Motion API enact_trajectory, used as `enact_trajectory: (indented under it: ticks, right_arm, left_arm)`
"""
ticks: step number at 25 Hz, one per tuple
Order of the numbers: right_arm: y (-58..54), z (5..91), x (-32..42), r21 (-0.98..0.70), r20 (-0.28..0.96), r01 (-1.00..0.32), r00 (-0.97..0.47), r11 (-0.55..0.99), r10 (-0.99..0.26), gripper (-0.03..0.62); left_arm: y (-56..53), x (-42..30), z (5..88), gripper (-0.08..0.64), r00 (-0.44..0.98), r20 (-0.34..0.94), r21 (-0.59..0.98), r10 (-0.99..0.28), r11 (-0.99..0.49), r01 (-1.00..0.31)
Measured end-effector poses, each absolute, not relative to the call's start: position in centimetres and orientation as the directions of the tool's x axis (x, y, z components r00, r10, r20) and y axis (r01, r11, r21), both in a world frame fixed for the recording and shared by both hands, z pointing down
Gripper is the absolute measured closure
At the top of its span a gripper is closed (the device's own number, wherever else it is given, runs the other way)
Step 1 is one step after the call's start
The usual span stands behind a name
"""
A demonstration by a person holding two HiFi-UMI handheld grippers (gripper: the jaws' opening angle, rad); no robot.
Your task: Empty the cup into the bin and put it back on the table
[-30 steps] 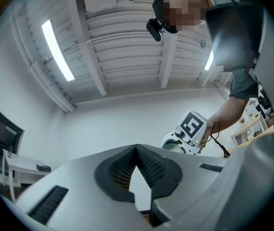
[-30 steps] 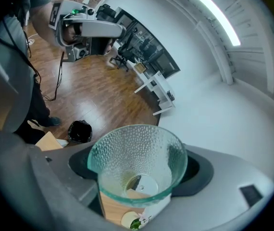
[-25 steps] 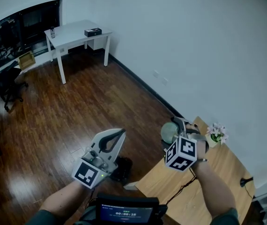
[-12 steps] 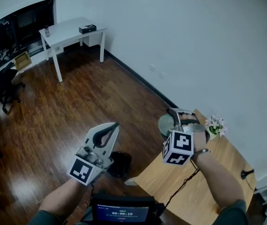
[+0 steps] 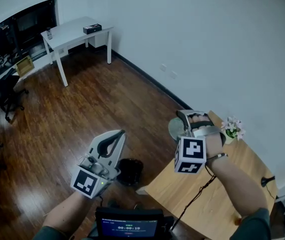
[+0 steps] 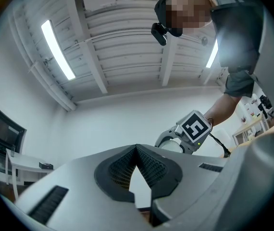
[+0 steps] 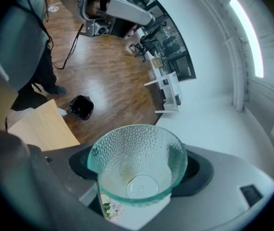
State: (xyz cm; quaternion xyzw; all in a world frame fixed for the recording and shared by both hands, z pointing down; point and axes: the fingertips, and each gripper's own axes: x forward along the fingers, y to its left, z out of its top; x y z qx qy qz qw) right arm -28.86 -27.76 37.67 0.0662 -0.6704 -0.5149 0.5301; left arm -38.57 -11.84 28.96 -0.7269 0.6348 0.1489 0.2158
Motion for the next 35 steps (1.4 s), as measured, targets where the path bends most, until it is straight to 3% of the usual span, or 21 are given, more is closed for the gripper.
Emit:
enact_trajectory:
  ticks: [35]
  right_arm:
    - [-28.0, 37.5, -30.6, 0.695, 0.657, 0.642, -0.385, 0.324, -0.648, 0.179]
  left_arm:
    - [-11.6, -39.5, 30.2, 0.560, 0.095, -0.453, -0.069, -0.886, -0.071, -0.995]
